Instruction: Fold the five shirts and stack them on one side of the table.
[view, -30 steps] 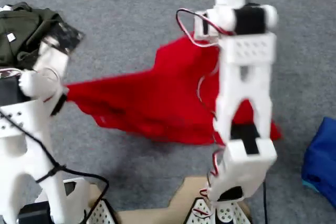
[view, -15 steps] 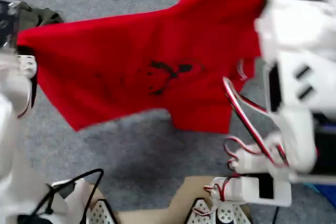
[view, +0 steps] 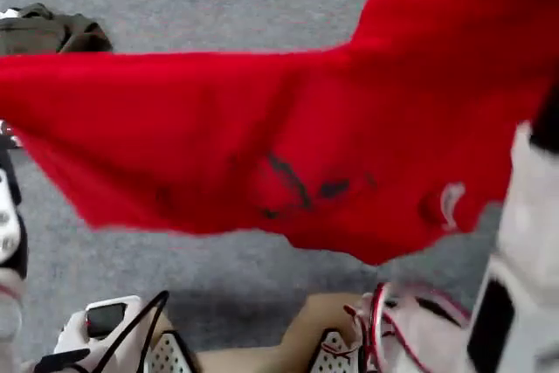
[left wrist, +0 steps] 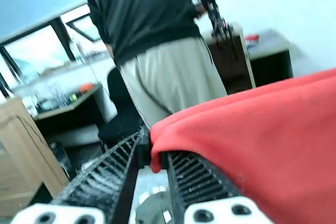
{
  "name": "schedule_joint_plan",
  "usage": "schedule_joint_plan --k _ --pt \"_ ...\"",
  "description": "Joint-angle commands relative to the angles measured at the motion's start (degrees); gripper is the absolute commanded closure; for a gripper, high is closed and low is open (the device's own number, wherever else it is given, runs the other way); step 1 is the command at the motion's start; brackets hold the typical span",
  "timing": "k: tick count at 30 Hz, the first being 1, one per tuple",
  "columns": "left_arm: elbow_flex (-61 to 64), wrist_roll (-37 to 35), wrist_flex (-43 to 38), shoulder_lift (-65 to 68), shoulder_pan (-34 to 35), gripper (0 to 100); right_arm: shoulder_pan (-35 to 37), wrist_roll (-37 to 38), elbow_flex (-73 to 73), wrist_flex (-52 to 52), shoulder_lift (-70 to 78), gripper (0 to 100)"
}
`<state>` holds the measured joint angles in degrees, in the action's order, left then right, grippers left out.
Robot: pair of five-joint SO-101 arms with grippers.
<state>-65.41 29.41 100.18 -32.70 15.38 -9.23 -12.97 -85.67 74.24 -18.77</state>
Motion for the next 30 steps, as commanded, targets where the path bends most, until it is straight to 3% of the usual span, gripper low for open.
schedule_joint_plan --k 1,9,18,23,30 --pt "-3.96 -0.35 0.53 0.31 0.26 98 -0.75 0.62 0.22 -3.52 -1.63 99.5" --pt "-3.52 -0.70 0.53 0.84 0.18 98 -0.57 0.26 4.70 -5.19 -1.89 99.5" --pt "24.97 -5.36 -2.11 0.92 -0.26 98 1.98 0.09 32.92 -6.95 -1.89 99.5" --pt "50.37 -7.21 -18.20 0.92 -0.26 98 5.93 0.53 57.27 -18.81 -1.89 99.5" --pt "87.03 -7.38 -56.09 1.63 -1.67 98 8.84 0.62 89.36 -51.16 1.10 99.5"
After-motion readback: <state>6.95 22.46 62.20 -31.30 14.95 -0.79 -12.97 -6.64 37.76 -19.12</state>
